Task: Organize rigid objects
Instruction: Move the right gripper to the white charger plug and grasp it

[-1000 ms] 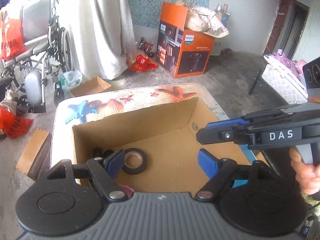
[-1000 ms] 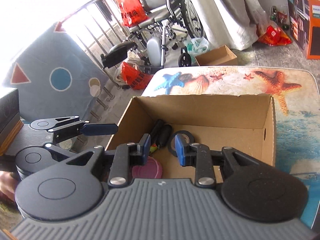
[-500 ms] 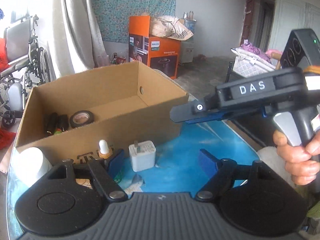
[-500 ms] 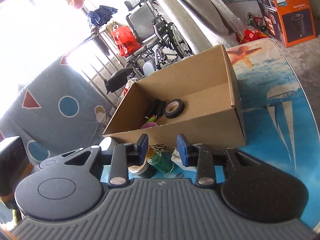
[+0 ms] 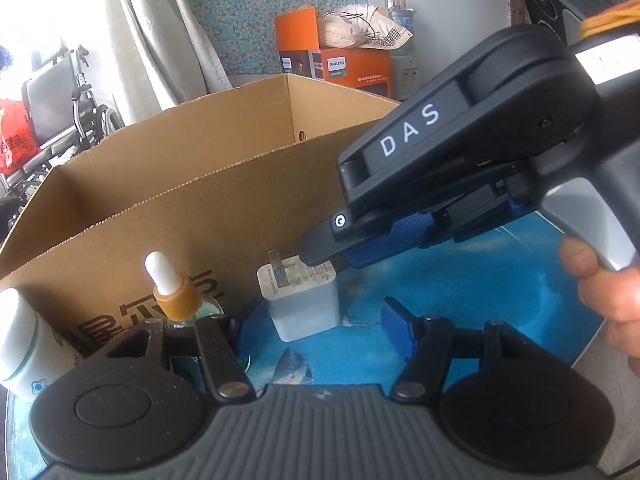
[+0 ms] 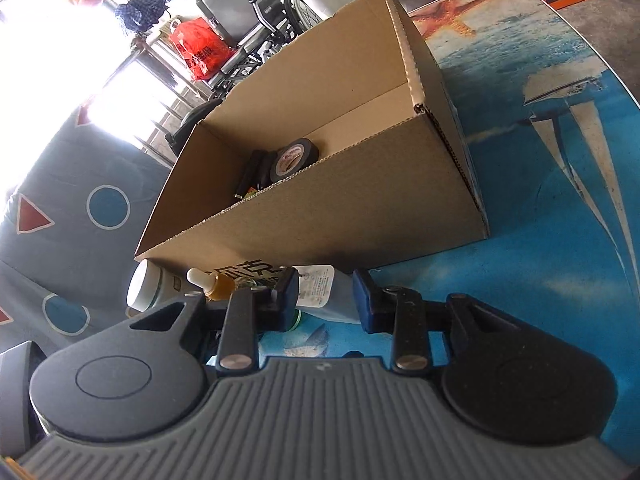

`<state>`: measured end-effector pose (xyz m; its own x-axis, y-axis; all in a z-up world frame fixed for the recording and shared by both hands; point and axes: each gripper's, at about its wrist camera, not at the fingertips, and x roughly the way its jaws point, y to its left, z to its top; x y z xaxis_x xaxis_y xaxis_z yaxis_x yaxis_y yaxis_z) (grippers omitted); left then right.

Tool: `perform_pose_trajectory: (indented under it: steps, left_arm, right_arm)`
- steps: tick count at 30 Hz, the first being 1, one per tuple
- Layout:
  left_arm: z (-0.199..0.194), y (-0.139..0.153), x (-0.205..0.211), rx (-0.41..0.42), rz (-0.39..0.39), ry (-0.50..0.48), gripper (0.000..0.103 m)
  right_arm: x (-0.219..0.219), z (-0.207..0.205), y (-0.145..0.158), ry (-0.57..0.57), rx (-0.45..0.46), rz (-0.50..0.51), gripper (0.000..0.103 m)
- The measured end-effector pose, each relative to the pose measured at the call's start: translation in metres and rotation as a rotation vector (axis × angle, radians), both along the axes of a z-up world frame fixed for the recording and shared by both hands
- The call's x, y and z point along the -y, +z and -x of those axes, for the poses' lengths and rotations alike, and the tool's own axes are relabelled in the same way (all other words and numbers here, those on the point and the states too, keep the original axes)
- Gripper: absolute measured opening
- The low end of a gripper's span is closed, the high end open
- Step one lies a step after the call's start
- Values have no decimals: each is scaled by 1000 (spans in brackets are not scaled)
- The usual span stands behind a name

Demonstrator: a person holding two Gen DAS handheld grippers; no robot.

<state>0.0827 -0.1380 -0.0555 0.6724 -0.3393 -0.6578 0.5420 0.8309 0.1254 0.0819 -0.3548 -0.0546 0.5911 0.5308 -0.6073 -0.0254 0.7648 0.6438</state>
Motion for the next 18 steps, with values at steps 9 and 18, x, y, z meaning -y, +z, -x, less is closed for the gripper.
perform_pose_trajectory:
  steps: [9,18]
  left_arm:
    - [-11,1,-1,-53,76,-3,64]
    - [16,-1,2,-109,132,-133,62]
  right_arm:
    - [-1,-13,-7,-2,-38,-20,28]
    - [17,20,-2,-49,-56,11,28]
